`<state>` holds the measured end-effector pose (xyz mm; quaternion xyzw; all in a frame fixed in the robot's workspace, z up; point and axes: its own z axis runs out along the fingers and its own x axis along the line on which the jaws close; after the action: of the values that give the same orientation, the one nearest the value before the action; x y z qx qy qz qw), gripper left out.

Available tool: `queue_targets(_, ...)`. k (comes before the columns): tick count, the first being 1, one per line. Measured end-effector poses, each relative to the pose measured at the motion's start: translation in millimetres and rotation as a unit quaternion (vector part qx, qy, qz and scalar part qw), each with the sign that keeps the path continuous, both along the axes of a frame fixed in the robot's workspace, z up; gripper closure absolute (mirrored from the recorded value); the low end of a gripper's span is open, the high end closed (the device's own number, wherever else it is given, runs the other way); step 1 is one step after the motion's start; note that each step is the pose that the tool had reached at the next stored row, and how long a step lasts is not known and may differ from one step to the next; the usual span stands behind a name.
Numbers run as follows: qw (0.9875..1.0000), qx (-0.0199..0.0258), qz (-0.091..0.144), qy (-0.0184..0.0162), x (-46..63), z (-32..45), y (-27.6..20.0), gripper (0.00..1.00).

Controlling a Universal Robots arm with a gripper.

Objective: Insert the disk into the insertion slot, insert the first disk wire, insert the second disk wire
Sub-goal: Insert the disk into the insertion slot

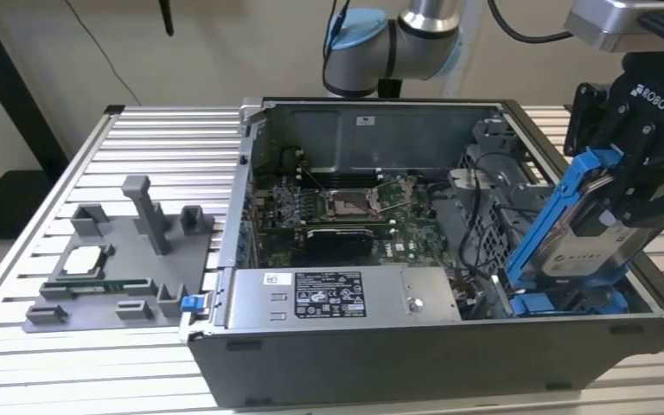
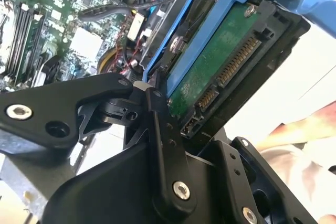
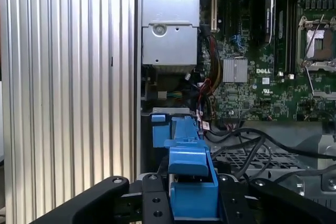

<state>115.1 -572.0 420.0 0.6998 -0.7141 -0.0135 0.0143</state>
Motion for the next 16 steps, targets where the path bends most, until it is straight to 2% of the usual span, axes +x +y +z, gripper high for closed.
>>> queue_targets(3,1.0,0.0001,0.0,0.0,0.0,-4.0,1.9,1.0)
queue_targets(12,1.0,0.0,0.0,0.0,0.0,-12.5,2.0,1.0)
queue_targets(16,1.0,0.0,0.0,0.0,0.0,-19.7,2.0,1.0)
